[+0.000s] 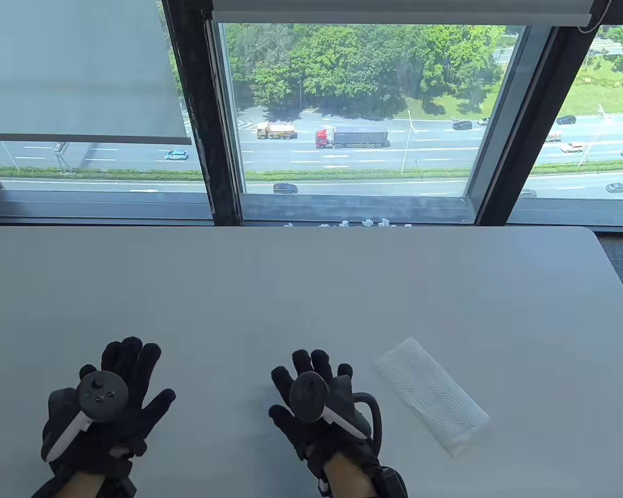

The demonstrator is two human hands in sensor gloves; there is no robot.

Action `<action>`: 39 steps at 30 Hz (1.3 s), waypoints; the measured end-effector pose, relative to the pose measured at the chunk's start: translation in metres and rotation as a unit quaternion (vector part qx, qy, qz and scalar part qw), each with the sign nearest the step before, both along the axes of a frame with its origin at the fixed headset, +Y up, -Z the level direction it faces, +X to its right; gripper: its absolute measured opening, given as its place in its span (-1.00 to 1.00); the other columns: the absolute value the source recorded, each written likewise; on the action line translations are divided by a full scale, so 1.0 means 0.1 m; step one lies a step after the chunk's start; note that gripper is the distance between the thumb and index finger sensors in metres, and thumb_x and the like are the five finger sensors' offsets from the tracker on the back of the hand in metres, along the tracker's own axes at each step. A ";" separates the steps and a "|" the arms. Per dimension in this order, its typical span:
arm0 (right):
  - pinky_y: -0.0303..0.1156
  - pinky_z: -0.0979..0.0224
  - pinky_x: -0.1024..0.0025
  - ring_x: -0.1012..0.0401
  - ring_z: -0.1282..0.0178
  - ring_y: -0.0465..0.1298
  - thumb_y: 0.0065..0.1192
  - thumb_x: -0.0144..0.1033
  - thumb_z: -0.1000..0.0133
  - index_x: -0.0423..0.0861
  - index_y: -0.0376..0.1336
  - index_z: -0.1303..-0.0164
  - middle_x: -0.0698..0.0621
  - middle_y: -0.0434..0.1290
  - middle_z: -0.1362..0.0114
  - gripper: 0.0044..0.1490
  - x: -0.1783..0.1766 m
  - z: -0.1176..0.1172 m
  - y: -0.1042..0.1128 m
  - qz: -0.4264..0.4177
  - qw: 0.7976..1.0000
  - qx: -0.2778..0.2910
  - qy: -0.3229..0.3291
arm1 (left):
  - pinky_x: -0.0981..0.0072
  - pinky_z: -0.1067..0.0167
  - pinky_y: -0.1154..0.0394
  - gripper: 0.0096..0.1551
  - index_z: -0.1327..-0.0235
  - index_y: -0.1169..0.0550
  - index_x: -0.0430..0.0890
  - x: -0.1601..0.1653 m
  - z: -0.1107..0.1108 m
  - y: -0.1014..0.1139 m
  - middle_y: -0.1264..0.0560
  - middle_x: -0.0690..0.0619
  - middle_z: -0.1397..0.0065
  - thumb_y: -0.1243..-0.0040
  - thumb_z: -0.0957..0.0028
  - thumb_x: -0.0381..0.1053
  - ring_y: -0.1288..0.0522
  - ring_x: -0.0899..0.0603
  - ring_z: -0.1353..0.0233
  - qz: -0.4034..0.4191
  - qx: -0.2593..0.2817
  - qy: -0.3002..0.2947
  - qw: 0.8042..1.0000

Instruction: Squeeze kitchen paper into compact ball

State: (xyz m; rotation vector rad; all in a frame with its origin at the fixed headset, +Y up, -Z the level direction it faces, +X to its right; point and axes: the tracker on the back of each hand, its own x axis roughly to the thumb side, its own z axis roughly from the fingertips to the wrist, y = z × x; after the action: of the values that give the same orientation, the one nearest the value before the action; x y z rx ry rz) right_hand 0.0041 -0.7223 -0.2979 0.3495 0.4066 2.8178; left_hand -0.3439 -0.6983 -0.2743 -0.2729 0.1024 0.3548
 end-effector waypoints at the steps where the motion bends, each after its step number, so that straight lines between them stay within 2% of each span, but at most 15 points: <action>1: -0.49 -0.64 -0.20 0.06 -0.76 -0.56 -0.23 0.43 -0.16 0.44 -0.33 -0.68 0.17 -0.53 -0.74 -0.09 -0.01 0.01 0.00 0.003 1.000 0.000 0.002 | 0.07 -0.75 0.63 -0.01 -0.43 0.41 0.78 0.00 0.00 0.00 0.60 0.66 -0.74 0.15 0.02 0.71 0.68 0.29 -0.80 -0.001 0.002 0.000 1.000; 8: -0.48 -0.64 -0.20 0.06 -0.76 -0.55 -0.22 0.43 -0.16 0.44 -0.33 -0.68 0.17 -0.52 -0.74 -0.09 -0.04 0.01 -0.01 0.014 1.000 0.005 0.004 | 0.06 -0.75 0.62 -0.01 -0.43 0.41 0.78 -0.01 0.02 0.00 0.59 0.65 -0.74 0.16 0.02 0.71 0.67 0.28 -0.80 0.000 0.011 0.002 1.000; 11: -0.48 -0.64 -0.20 0.07 -0.76 -0.55 -0.21 0.44 -0.15 0.45 -0.33 -0.68 0.18 -0.53 -0.74 -0.09 0.04 -0.02 0.03 0.017 1.000 0.017 -0.015 | 0.06 -0.75 0.63 -0.01 -0.43 0.41 0.78 0.00 0.01 0.00 0.60 0.65 -0.74 0.16 0.02 0.71 0.67 0.29 -0.80 0.002 0.006 -0.002 1.000; 16: -0.49 -0.64 -0.20 0.06 -0.76 -0.56 -0.18 0.44 -0.15 0.46 -0.33 -0.67 0.18 -0.53 -0.74 -0.08 0.60 -0.10 0.25 -0.017 0.989 0.077 -0.129 | 0.06 -0.75 0.63 -0.01 -0.43 0.41 0.78 0.02 0.00 -0.01 0.60 0.65 -0.74 0.16 0.02 0.71 0.68 0.28 -0.80 0.004 0.001 -0.010 1.000; 19: -0.48 -0.63 -0.22 0.05 -0.75 -0.56 -0.14 0.44 -0.16 0.45 -0.31 -0.68 0.16 -0.53 -0.74 -0.07 1.11 -0.02 0.40 -0.052 0.967 0.121 -0.217 | 0.06 -0.75 0.63 -0.01 -0.43 0.41 0.78 0.03 0.00 0.00 0.61 0.66 -0.74 0.16 0.01 0.71 0.68 0.28 -0.80 0.008 0.002 -0.014 1.000; 21: -0.48 -0.61 -0.23 0.03 -0.75 -0.55 -0.11 0.44 -0.17 0.43 -0.30 -0.69 0.13 -0.52 -0.74 -0.07 1.36 0.05 0.43 -0.090 0.954 0.135 -0.253 | 0.06 -0.75 0.63 -0.01 -0.43 0.41 0.78 0.03 0.00 0.00 0.60 0.65 -0.74 0.16 0.01 0.71 0.68 0.28 -0.80 0.010 0.001 -0.014 1.000; 24: -0.48 -0.61 -0.25 0.01 -0.75 -0.55 -0.07 0.43 -0.17 0.43 -0.28 -0.70 0.12 -0.51 -0.74 -0.06 1.55 0.10 0.43 -0.130 0.938 0.144 -0.289 | 0.06 -0.75 0.64 -0.01 -0.43 0.42 0.78 0.03 0.00 0.00 0.61 0.65 -0.74 0.17 0.01 0.71 0.69 0.28 -0.80 0.012 0.002 -0.016 1.000; 27: -0.48 -0.61 -0.25 0.01 -0.75 -0.54 -0.05 0.43 -0.17 0.43 -0.28 -0.70 0.12 -0.51 -0.75 -0.05 1.60 0.10 0.42 -0.128 0.934 0.144 -0.301 | 0.05 -0.75 0.63 -0.01 -0.44 0.41 0.77 0.03 0.00 -0.01 0.60 0.65 -0.74 0.16 0.01 0.71 0.68 0.28 -0.80 0.010 0.004 -0.017 1.000; 32: -0.45 -0.62 -0.25 0.00 -0.76 -0.53 -0.03 0.41 -0.18 0.43 -0.30 -0.70 0.11 -0.51 -0.75 -0.04 1.59 0.03 0.31 -0.098 0.940 0.112 -0.308 | 0.05 -0.75 0.63 -0.01 -0.44 0.41 0.77 0.02 0.00 -0.01 0.60 0.64 -0.75 0.16 0.01 0.71 0.68 0.27 -0.80 0.013 0.005 -0.012 1.000; 35: -0.44 -0.61 -0.26 -0.03 -0.74 -0.52 0.00 0.39 -0.19 0.41 -0.35 -0.69 0.08 -0.52 -0.74 0.00 1.61 -0.05 0.09 -0.077 0.940 0.047 -0.329 | 0.05 -0.75 0.62 -0.01 -0.44 0.40 0.77 0.02 0.02 0.00 0.59 0.64 -0.75 0.16 0.01 0.70 0.67 0.27 -0.81 0.011 0.007 -0.010 1.000; 39: -0.42 -0.57 -0.29 -0.11 -0.69 -0.53 0.03 0.36 -0.18 0.35 -0.44 -0.67 -0.01 -0.57 -0.69 0.08 1.66 -0.13 -0.32 -0.056 0.930 -0.076 -0.356 | 0.03 -0.74 0.62 -0.01 -0.44 0.40 0.76 0.01 0.02 0.00 0.59 0.63 -0.75 0.15 0.01 0.70 0.67 0.25 -0.80 0.012 0.007 -0.006 1.000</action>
State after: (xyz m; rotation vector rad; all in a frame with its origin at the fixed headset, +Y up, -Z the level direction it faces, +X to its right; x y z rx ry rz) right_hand 0.1700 -0.7545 -0.3110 -0.6481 0.4094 2.5442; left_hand -0.3432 -0.6985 -0.2719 -0.2624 0.0856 0.3779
